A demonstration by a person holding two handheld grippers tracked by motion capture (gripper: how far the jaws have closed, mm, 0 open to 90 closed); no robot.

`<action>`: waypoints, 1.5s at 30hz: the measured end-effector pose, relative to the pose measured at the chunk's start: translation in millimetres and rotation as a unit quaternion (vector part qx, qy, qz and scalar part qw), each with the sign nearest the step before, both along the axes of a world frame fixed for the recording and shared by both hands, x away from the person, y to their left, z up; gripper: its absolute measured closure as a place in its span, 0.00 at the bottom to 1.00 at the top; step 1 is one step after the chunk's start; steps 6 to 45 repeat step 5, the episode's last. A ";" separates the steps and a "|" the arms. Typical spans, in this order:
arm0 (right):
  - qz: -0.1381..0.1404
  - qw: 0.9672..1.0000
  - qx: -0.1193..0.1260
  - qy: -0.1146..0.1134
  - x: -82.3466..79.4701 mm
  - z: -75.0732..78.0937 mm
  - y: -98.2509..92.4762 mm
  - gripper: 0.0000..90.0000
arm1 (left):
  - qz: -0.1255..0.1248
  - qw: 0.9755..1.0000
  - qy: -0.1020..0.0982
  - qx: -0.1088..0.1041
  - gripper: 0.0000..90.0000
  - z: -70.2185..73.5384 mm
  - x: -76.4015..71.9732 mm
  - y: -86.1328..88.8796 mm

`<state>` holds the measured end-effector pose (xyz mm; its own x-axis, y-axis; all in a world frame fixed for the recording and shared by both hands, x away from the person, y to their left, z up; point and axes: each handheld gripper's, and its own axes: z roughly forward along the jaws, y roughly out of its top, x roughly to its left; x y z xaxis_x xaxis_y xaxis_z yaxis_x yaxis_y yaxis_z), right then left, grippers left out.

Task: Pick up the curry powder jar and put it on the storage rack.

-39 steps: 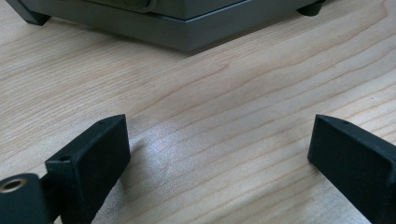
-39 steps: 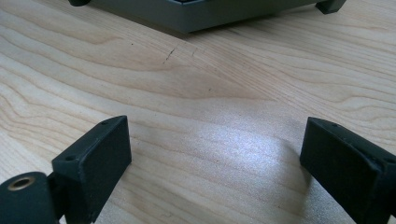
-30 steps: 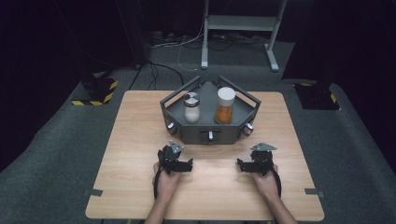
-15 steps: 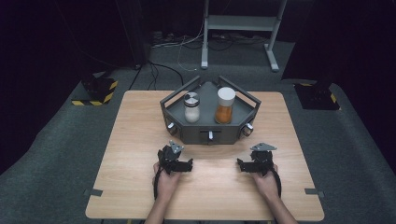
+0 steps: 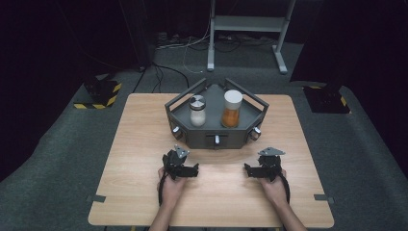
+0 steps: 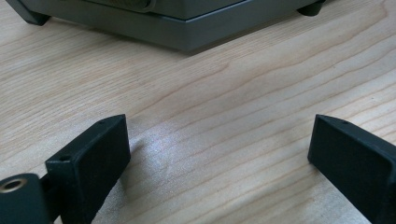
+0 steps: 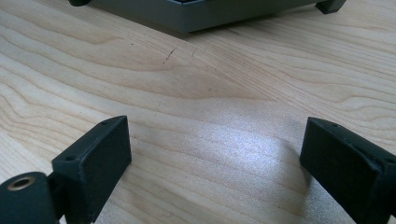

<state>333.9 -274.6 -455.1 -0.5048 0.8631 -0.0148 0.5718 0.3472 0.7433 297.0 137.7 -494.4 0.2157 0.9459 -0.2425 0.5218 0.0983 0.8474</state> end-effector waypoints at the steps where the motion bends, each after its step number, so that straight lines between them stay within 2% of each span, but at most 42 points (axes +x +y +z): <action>1: 0.000 1.000 0.000 0.000 0.0 0.0 0.0 0.09 | 0.000 1.000 0.000 0.000 0.06 0.0 0.0 0.0; 45: 0.000 1.000 0.000 0.000 0.1 0.1 -0.1 0.09 | 0.000 1.000 0.000 0.000 0.06 0.0 0.0 0.0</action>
